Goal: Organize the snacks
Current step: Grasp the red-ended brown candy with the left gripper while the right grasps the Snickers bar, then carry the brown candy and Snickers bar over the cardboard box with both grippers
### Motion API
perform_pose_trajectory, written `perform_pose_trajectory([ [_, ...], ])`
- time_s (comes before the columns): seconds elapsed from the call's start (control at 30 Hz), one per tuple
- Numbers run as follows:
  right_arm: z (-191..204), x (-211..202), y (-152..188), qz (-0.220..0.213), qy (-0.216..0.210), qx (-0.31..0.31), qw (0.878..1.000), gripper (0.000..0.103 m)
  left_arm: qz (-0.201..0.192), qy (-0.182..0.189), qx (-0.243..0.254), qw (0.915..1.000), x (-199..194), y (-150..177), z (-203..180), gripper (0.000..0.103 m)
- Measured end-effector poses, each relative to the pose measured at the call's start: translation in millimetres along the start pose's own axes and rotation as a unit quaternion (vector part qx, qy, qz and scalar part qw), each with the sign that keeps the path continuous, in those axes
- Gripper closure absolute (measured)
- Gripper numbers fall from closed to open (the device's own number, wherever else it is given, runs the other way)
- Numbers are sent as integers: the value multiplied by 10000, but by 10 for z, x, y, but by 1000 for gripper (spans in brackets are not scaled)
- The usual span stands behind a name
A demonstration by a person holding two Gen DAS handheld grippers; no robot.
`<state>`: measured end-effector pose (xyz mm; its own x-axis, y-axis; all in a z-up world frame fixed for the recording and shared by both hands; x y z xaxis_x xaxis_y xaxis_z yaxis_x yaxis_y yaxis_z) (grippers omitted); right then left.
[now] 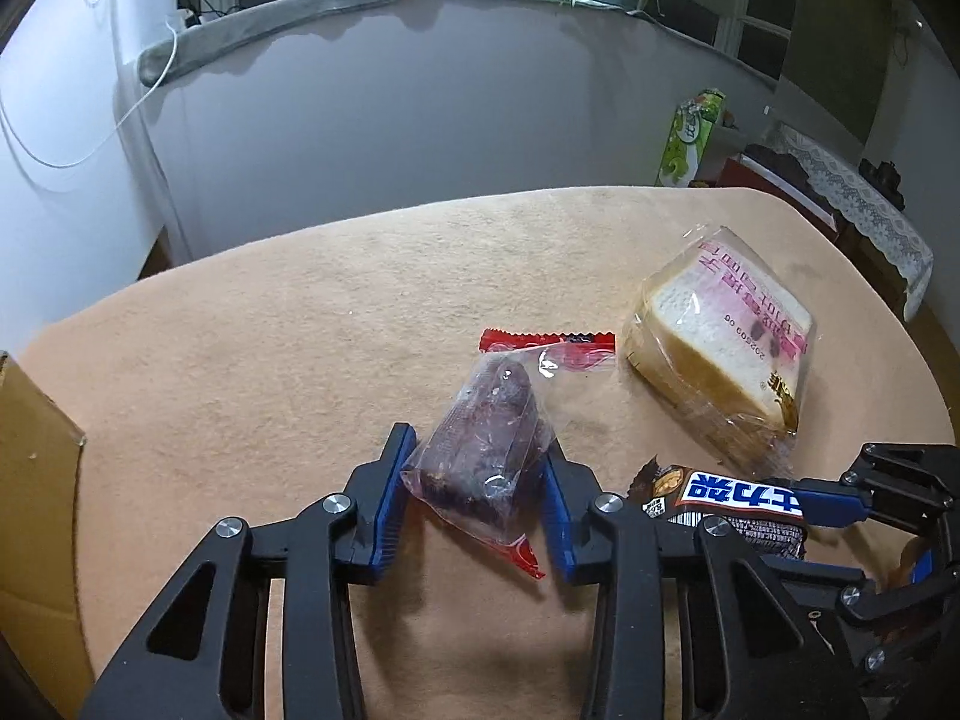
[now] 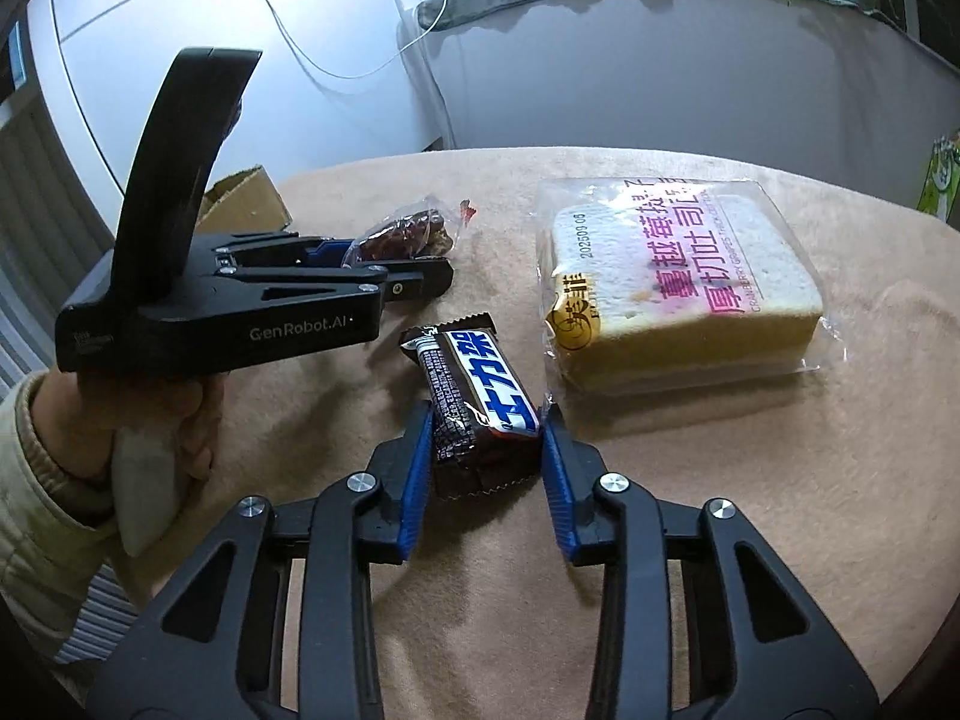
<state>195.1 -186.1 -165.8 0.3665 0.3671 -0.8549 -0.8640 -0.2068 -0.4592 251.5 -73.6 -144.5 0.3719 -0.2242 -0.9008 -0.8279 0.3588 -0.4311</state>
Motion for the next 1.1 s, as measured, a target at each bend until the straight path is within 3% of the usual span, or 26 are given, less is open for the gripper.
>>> perform_pose_trajectory([
  [0.2,2,-13,7,-23,-18,7,10000,69,-120,-42,-91,9999,-16,1,27,67],
  [0.53,-10,-160,119,-238,-111,-4,9997,70,-1054,-466,-330,9928,-450,76,75,67],
  [0.77,92,-298,221,-500,-137,-184,9985,70,-1296,-136,-649,9894,-784,327,55,66],
  [1.1,283,-521,360,-836,150,91,9963,70,-1520,-192,-726,9855,-1272,696,6,66],
])
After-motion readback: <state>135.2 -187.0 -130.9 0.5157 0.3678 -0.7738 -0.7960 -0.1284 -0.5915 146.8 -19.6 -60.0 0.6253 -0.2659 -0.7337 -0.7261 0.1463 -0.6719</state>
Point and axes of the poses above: each gripper's, at about its wrist camera, not at the fingertips, and x roughly the way its jaws point, z to its left, y to its underside, the point moved 7 cm from there along x, roughly the way its jaws point, and after that the axes turned 14 degrees about z, right-handed, at the moved point
